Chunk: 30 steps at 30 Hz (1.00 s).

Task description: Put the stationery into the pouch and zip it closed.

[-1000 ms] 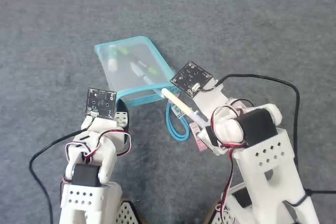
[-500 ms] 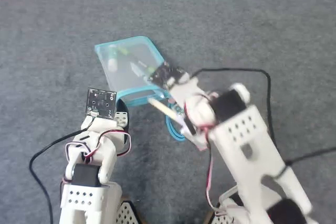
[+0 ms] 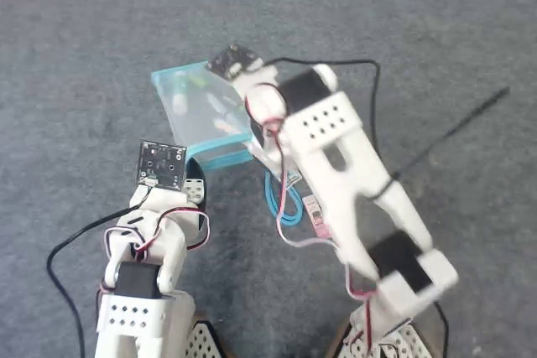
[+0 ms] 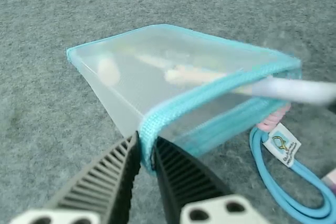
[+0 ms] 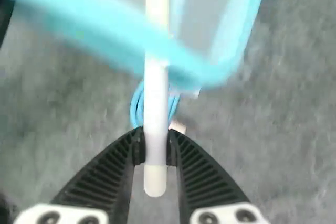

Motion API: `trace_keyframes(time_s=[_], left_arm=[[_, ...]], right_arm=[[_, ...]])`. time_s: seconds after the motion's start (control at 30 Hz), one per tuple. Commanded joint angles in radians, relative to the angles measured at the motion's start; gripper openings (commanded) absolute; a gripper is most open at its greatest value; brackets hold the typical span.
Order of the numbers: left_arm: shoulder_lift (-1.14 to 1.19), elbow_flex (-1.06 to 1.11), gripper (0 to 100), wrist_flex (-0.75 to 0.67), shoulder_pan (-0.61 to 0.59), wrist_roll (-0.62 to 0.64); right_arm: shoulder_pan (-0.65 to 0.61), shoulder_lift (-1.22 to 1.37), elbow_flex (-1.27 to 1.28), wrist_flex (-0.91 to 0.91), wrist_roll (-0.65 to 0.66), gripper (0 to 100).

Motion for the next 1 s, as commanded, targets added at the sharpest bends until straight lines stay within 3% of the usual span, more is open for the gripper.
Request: trace_keyframes(time_s=[0.0,0.23,0.5,0.73,0.87,0.97], left_arm=[[-0.02,-0.016,1,-0.025,0.008,-0.005],[-0.02,-0.015,1,-0.023,0.003,-0.005],[-0.02,-0.015,1,-0.023,0.003,-0.005],[-0.021,-0.124,1,0.003,-0.012,0.003],[-0.02,-0.321,1,0.107,-0.055,0.057],[-0.015,-0.348,1,0.104,-0.14,0.06]], right_arm=[[-0.024,0.12,-0.232,-0.065,-0.051,3.1],[-0.088,0.232,-0.442,0.013,-0.055,26.6],[0.004,-0.022,-0.535,0.101,-0.051,22.4],[0.021,-0.358,-0.12,0.077,-0.006,22.1],[0.028,-0.608,0.302,-0.099,-0.008,22.1],[0.031,-0.762,0.654,-0.294,0.002,22.1]])
